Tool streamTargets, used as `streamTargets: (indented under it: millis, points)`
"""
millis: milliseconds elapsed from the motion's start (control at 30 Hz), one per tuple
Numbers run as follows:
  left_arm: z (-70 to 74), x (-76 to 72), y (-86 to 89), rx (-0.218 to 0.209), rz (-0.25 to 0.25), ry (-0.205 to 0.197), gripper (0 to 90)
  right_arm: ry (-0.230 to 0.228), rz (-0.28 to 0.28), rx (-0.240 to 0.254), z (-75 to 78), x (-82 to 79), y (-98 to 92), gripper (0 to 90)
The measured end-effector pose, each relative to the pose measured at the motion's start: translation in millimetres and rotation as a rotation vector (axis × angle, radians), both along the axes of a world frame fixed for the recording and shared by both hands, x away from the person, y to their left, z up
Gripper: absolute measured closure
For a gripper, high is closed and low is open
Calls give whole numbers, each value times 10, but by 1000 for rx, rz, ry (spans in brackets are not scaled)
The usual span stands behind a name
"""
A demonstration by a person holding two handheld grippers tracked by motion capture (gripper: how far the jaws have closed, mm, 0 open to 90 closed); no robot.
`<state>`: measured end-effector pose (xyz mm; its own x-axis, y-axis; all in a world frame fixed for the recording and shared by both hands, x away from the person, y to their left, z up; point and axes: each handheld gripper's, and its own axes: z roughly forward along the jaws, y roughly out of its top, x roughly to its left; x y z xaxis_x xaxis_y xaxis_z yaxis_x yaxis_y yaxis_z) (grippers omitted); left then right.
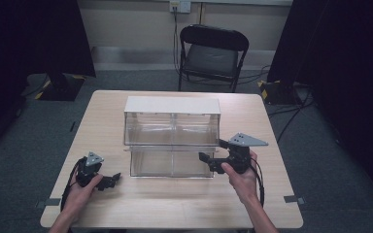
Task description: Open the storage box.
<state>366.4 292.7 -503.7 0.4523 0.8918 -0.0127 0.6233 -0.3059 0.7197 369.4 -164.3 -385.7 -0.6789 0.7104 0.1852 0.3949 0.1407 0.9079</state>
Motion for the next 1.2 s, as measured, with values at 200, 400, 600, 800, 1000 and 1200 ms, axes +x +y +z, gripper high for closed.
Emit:
streamTargets:
  millis: [200,400,600,800,1000,1200]
  points:
    - [0,1,0,-1,-1,0,2,-4,2,4,-4,2,8,138]
    - [0,2,1,-1,-2,1,0,-1,3,6,-4,4,7,138]
    - [0,2,1,-1,-2,1,0,-1,3,8,-5,5,8,138]
    - [0,1,0,-1,-2,1,0,-1,4,8,-7,4,12,138]
    - [0,2,1,-1,-2,1,0,-2,4,9,-7,3,16,138]
    - [0,2,0,-2,-2,1,0,-3,3,10,-8,2,18,138]
